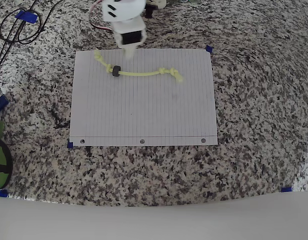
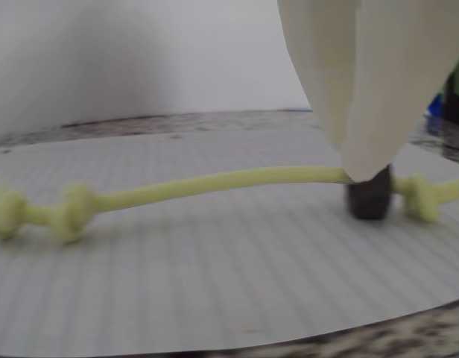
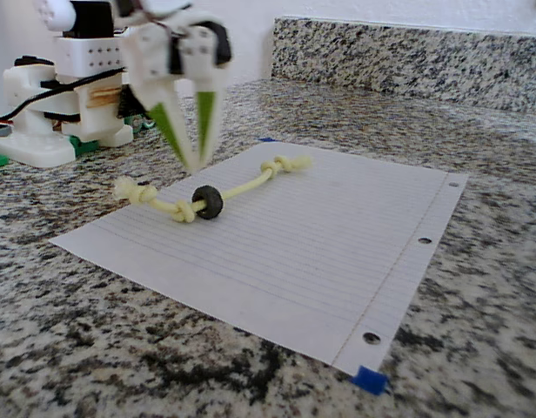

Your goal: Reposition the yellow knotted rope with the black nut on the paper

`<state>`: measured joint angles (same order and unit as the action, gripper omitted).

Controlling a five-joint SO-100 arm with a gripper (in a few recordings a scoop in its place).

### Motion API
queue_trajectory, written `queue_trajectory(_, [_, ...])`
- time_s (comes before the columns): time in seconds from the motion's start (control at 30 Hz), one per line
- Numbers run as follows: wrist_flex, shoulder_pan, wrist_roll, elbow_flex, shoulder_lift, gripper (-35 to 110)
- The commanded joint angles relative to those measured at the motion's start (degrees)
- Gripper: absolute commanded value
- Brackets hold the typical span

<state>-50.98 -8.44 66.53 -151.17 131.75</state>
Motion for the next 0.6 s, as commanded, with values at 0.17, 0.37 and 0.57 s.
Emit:
queue_trajectory(0.17, [1.1, -9.7, 6.2, 0.6, -3.2, 0])
queue_trajectory(0.37, [4.3, -13.2, 6.3, 0.8, -8.2, 0])
queue_trajectory(0.57, [7.3, -14.8, 6.3, 3.1, -10.9, 0])
